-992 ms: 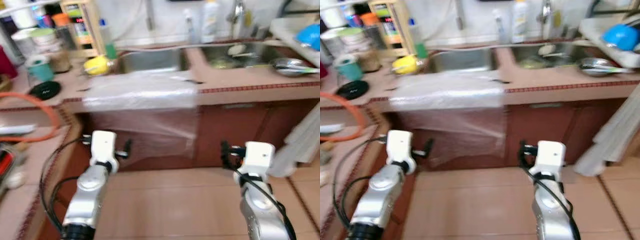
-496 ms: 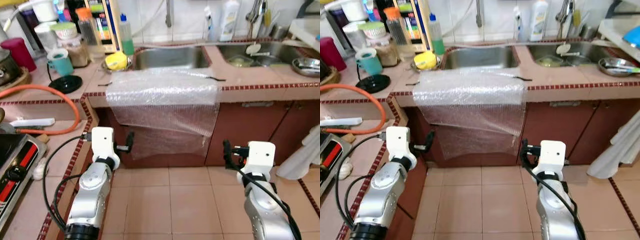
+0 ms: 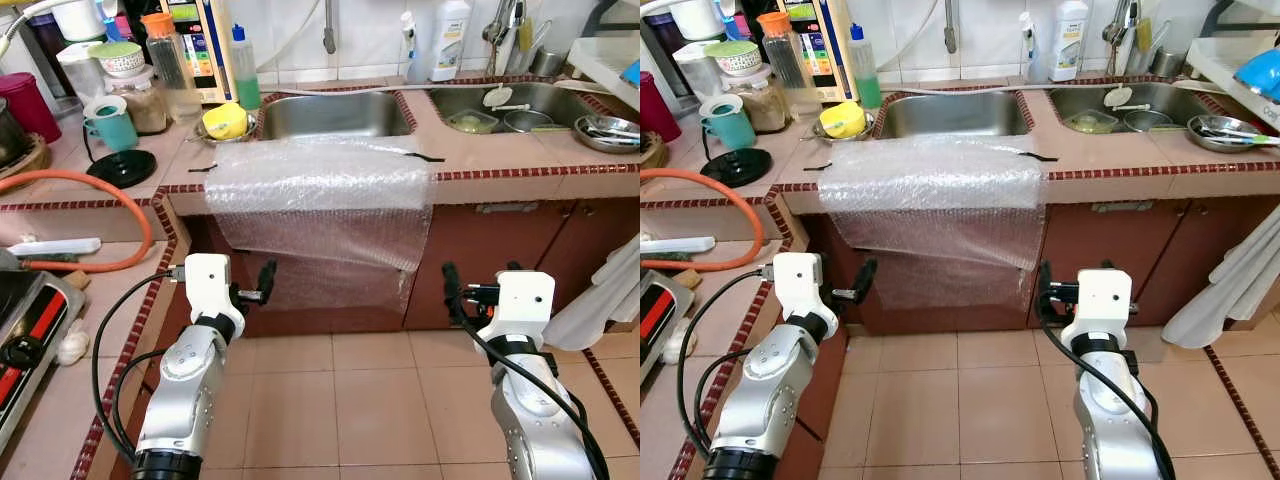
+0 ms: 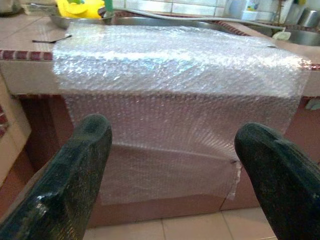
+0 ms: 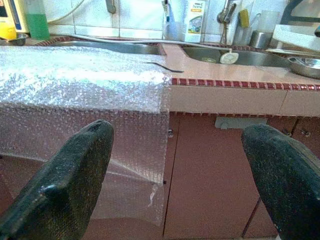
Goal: Kitchen organization
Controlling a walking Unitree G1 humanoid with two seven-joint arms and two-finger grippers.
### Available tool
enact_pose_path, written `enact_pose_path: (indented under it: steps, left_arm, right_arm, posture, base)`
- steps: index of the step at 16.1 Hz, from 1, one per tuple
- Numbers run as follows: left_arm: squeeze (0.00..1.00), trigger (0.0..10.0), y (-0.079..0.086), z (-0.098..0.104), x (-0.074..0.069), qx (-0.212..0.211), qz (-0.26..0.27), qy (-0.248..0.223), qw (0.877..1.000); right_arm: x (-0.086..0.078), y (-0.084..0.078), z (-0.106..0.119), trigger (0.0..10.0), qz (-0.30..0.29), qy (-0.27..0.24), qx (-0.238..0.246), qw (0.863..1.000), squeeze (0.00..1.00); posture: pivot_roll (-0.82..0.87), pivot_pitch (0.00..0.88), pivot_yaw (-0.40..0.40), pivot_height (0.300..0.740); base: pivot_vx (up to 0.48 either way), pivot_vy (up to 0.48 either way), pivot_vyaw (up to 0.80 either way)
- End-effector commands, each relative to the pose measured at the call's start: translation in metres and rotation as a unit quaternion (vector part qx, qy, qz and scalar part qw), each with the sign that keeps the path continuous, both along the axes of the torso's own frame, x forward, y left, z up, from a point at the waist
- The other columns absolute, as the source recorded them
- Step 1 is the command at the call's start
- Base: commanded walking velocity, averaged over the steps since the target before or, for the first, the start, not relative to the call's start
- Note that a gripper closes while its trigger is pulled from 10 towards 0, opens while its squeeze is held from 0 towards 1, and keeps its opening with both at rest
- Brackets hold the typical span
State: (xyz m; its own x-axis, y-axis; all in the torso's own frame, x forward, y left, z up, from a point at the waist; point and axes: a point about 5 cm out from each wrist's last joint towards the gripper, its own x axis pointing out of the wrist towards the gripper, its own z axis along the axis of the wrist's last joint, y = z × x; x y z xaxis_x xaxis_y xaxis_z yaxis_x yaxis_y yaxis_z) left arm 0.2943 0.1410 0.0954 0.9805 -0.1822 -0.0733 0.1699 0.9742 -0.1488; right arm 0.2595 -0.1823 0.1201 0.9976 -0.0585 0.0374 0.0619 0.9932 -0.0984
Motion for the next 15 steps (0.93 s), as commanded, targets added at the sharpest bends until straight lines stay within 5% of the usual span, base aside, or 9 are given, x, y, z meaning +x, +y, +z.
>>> enact_pose_path:
  steps: [1,15]
  left_arm:
    - [0.0,10.0,0.0,0.007,0.001,-0.001,-0.005,-0.013,1.0]
    - [0.0,10.0,-0.007,0.021,0.003,0.004,-0.021,-0.045,0.999]
  right_arm:
    - [0.0,0.003,0.007,10.0,0.011,-0.015,-0.004,1.0,0.0]
    - [0.004,0.015,0.028,10.0,0.043,-0.05,-0.014,0.998,0.0]
  posture:
    - [-0.01,0.0,0.077,0.74]
    - [-0.01,0.0,0.08,0.74]
  base:
    - [0.382,0.0,0.0]
    - [0.339,0.0,0.0]
